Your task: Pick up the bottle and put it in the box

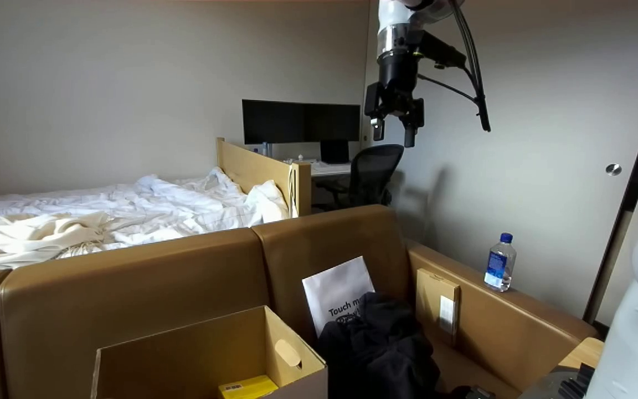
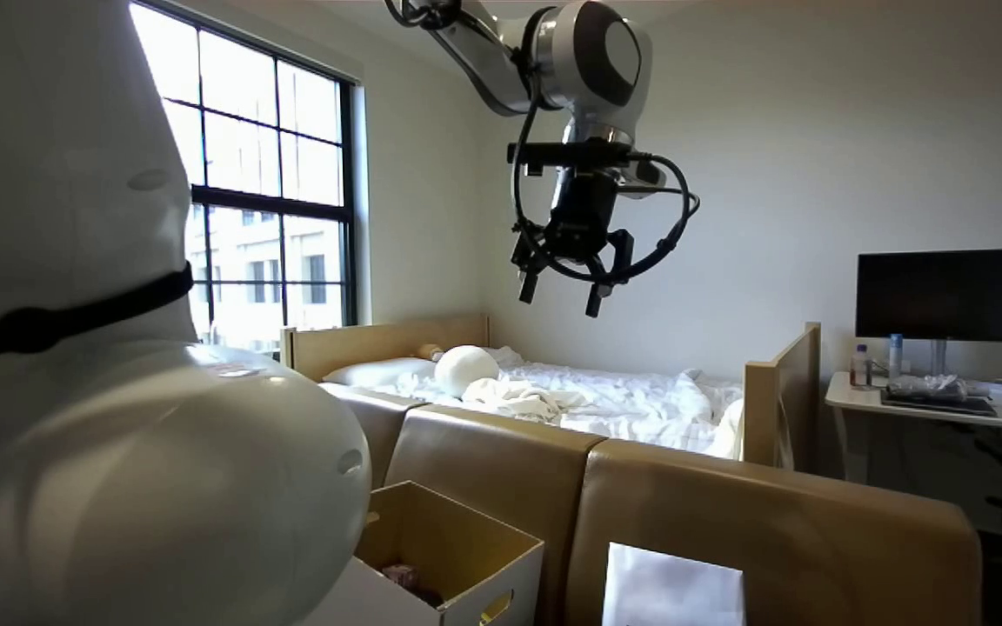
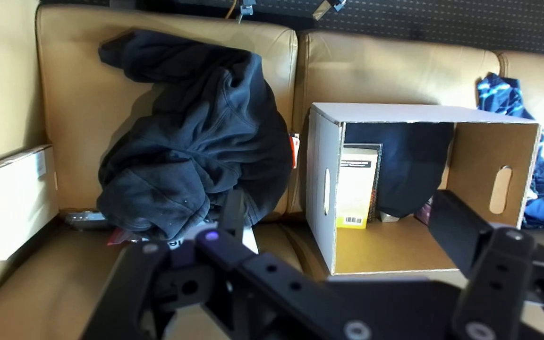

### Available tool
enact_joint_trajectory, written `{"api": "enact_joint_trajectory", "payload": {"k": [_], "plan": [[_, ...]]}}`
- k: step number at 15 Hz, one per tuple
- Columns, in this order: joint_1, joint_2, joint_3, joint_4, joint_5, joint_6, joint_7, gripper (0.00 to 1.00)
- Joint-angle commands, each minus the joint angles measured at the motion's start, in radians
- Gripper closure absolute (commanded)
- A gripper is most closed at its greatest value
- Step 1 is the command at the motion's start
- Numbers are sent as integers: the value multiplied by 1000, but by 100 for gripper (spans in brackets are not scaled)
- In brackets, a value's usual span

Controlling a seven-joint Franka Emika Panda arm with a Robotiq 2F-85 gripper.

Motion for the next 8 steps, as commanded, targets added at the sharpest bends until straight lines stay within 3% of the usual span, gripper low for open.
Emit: {"api": "enact_joint_trajectory", "payload": {"k": [1, 8], "plan": [[-57, 30, -14, -31, -31, 85, 18, 0], [-202, 123, -116, -153, -159, 536, 76, 0]]}}
